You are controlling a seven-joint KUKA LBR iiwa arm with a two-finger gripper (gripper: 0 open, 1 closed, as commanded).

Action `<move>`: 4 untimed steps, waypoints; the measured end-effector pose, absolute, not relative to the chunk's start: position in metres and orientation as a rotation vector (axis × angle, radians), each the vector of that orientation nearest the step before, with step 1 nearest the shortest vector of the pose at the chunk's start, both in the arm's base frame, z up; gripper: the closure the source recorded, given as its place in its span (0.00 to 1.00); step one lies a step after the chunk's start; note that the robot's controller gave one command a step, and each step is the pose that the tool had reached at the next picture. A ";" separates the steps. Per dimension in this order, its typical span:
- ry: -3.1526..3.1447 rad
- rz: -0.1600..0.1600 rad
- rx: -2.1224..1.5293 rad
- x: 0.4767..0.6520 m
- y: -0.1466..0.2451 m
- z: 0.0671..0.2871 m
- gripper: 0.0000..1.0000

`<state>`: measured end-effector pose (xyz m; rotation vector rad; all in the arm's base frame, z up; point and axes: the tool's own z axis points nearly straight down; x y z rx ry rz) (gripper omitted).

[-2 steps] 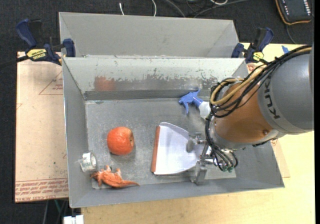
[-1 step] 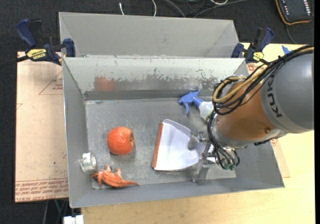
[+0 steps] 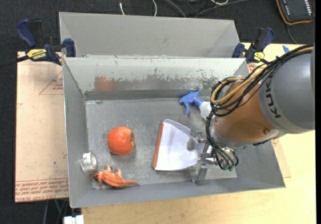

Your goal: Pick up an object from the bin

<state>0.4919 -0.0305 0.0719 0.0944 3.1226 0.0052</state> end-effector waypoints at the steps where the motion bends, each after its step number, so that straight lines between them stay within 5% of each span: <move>1: 3.114 0.007 0.106 0.489 -0.013 0.071 0.00; 2: 3.118 0.005 0.104 0.491 -0.025 0.072 1.00; 4: 3.123 0.006 0.104 0.490 -0.025 0.081 1.00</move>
Offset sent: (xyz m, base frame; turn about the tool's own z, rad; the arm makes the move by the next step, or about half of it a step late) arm -0.0009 0.0053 -0.0003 0.0047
